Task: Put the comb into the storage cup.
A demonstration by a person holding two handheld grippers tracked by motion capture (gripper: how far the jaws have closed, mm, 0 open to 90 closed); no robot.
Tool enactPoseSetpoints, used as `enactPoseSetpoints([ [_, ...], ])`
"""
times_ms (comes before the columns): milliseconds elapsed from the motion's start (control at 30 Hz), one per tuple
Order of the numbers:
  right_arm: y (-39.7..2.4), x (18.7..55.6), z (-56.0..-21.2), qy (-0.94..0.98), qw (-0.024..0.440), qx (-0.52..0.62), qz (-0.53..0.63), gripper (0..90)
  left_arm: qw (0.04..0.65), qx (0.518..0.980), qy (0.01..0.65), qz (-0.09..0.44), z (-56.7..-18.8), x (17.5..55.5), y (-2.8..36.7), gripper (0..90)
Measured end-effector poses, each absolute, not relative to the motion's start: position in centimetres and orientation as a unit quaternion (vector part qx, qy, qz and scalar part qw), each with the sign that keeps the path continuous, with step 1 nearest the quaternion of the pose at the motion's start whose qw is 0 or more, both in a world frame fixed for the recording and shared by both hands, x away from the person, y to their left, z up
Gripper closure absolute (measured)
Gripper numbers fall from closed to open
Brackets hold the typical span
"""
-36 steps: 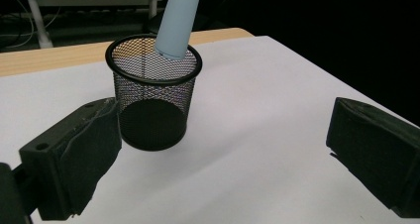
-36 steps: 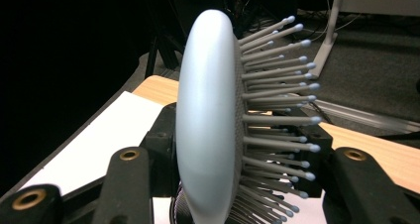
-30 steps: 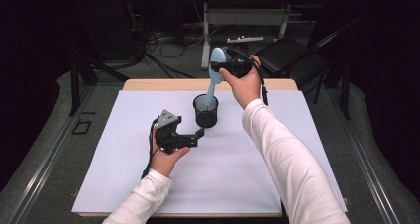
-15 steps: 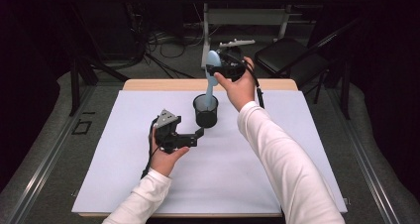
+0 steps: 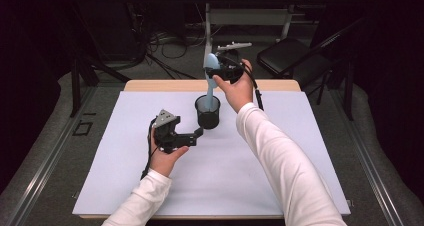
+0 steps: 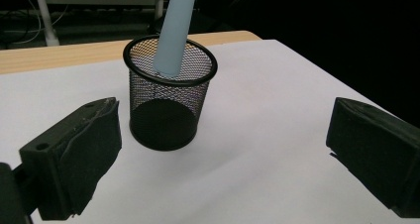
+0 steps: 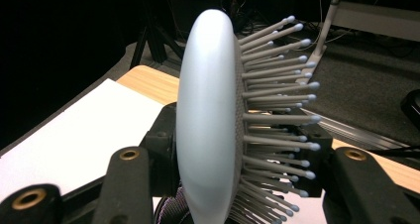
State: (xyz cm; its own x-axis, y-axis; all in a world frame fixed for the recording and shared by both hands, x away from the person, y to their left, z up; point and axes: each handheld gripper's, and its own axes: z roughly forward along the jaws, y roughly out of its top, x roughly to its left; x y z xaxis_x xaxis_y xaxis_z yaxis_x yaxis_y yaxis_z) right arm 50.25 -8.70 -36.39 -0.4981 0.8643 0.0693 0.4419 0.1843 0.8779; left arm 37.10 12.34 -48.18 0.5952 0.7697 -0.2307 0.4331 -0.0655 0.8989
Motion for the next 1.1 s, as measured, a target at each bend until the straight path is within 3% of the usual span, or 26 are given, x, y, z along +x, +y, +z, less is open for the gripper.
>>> enactPoseSetpoints([
  [1100, -7.6, 50.3, -40.3, 0.748, 0.242, 0.438, 0.436, 48.1, 0.541, 0.701, 0.436, 0.16, -48.2, 37.5, 13.2, 0.9],
])
